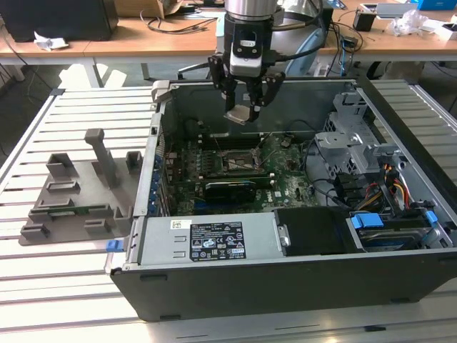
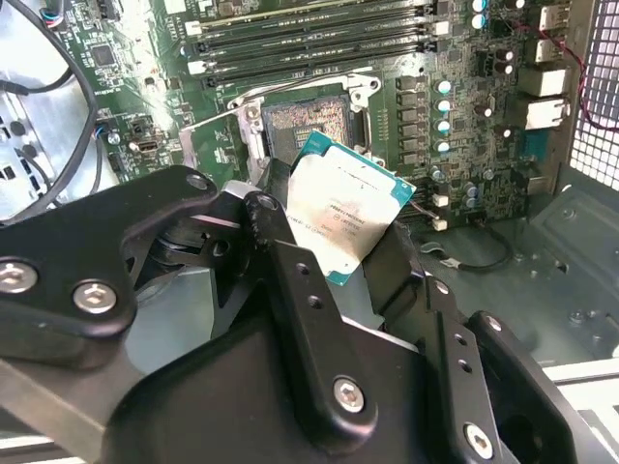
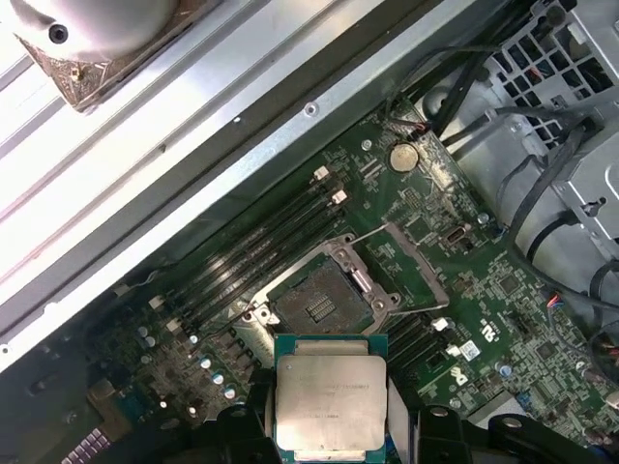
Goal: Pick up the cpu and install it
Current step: 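Place the cpu into insertion slot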
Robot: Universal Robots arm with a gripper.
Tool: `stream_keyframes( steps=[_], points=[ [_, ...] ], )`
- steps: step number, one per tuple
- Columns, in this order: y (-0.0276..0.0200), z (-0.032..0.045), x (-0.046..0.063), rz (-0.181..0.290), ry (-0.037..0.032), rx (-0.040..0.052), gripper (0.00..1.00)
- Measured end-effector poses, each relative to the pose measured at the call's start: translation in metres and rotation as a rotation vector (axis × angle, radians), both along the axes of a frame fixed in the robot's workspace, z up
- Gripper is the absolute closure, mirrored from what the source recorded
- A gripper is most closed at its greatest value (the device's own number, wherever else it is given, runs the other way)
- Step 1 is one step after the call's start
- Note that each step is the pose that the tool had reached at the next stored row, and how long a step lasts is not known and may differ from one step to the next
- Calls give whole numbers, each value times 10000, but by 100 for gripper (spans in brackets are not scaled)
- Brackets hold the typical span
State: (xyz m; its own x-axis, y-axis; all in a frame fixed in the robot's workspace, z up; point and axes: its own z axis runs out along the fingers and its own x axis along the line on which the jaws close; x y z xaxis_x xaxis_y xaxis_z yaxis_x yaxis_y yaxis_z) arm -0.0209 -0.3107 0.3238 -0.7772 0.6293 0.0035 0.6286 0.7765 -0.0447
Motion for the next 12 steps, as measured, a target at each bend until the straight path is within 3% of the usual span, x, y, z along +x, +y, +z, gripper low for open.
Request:
stream_keyframes(
  steps=[12],
  points=[
    [0,0,0,-791,1,-2,45]
  ],
)
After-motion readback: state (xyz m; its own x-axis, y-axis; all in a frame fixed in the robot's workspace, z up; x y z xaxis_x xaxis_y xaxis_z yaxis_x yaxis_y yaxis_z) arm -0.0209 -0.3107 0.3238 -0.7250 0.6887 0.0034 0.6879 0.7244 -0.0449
